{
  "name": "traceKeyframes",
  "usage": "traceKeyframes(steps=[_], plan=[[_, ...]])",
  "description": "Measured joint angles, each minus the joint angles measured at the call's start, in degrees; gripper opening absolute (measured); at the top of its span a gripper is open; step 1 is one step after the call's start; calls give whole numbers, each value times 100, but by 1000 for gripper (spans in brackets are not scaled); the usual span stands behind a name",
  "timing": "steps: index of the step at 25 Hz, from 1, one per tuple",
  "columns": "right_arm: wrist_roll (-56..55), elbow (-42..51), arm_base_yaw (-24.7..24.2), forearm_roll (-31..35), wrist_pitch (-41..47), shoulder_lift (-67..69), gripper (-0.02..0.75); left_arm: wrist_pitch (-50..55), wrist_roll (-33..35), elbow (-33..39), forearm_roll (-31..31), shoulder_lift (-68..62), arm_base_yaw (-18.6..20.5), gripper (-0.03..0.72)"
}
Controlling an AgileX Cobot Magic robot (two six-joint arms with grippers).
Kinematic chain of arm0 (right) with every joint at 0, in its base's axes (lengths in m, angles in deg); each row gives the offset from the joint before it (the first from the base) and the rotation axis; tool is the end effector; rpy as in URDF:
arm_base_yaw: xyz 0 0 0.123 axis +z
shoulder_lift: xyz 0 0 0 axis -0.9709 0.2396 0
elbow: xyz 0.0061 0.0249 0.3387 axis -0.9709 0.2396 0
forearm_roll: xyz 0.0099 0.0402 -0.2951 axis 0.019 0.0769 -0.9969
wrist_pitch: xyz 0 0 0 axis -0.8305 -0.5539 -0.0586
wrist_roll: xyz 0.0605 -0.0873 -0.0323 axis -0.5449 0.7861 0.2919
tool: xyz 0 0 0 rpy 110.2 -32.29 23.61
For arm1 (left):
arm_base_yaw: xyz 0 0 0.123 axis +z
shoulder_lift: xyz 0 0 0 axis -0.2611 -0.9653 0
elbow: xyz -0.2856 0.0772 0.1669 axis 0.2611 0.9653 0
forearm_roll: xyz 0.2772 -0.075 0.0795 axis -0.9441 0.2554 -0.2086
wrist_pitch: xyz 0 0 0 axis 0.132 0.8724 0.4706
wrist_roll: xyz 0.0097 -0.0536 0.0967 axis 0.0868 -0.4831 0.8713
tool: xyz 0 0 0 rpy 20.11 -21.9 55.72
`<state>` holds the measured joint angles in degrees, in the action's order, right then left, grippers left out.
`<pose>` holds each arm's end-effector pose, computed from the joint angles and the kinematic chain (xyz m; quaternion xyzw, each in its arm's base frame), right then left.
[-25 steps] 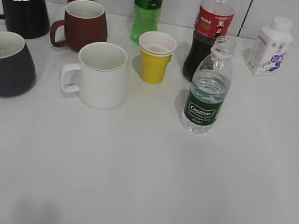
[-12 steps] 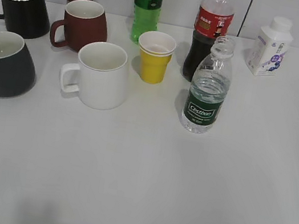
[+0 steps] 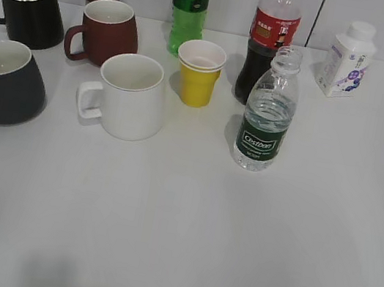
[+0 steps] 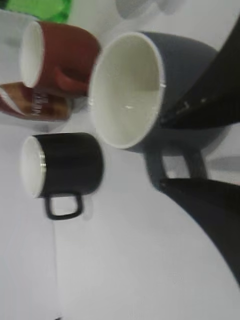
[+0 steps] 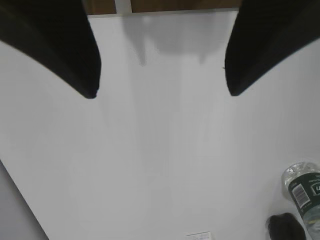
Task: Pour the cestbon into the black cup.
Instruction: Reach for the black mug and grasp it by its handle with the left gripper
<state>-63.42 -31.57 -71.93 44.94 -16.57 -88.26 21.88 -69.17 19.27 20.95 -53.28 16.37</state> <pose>-0.0016 -0.0046 0.2945 -0.0017 0.8437 0.0141 0.5366 0.2255 -0.0059 0.1804 0.0368 0.7944 -0.0198 0.6060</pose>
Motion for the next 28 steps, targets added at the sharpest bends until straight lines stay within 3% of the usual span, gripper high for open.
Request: traceKeyframes(steps=[7,15,28], plan=[[0,0,0,0,0,0,582,-684,477,0,665,-873,7,274],[0,0,0,0,0,0,582,-1717,527,-5,672,-1832,7,347],[0,0,0,0,0,0,582,-2277,527,-146,715,-2457,7,351]])
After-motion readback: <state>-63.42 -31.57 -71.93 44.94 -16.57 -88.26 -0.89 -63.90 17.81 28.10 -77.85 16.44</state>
